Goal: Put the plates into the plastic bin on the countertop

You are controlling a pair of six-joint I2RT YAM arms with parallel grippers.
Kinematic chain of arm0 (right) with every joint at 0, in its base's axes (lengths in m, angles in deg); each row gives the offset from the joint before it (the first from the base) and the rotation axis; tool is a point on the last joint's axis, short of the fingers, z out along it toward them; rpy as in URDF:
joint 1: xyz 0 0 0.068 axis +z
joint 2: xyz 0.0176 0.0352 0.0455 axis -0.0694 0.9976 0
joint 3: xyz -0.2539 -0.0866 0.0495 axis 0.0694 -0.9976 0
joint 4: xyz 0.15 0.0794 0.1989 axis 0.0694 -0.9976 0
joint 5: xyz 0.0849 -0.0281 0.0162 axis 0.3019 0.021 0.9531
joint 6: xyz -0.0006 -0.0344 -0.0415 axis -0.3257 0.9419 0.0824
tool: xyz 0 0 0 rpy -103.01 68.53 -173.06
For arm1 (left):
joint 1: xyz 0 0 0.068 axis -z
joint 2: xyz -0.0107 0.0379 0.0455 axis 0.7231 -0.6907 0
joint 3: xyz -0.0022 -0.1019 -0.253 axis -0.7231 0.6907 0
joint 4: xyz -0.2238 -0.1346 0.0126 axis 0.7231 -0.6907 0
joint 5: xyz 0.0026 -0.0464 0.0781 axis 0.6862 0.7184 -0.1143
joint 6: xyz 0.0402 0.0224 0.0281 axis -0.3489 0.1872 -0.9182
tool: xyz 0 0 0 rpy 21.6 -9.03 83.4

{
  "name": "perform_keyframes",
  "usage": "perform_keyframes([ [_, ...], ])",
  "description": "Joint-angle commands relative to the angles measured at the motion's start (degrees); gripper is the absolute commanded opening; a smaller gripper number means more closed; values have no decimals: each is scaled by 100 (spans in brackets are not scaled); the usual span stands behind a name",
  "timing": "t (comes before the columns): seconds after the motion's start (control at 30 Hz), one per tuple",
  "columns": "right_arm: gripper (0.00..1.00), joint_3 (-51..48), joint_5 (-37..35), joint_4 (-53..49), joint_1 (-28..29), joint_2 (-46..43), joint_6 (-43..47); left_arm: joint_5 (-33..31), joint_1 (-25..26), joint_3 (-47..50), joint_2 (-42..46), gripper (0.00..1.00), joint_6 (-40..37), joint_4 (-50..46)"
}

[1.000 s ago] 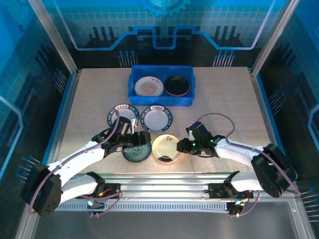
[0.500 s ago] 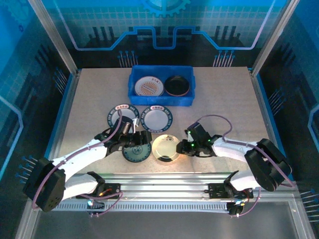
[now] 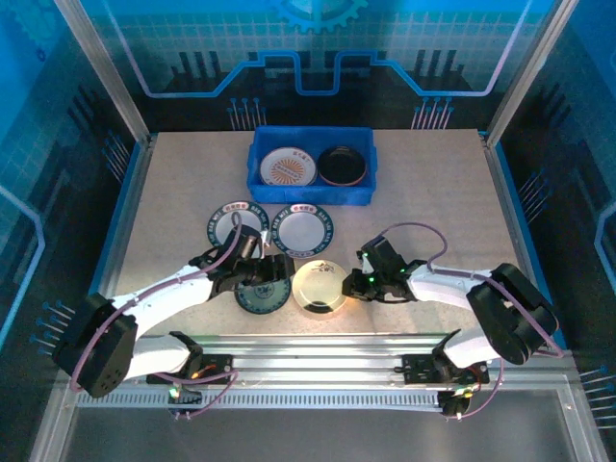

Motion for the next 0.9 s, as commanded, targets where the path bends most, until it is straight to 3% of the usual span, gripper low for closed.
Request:
perform_keyframes([
  [0.0, 9, -162, -27, 7, -72, 30, -48, 154, 50, -229, -83, 68, 19, 114],
  [0.13, 0, -273, -34, 37, -114, -37, -71, 128, 50, -308, -91, 68, -29, 45],
  [0.4, 0, -461, -151, -187, -245, -494, -46, 116, 50, -380, -129, 68, -75, 39],
  [0.87, 0, -528, 262, -393, -546, -2200, -16, 621, 85, -225, -335, 64, -68, 841],
])
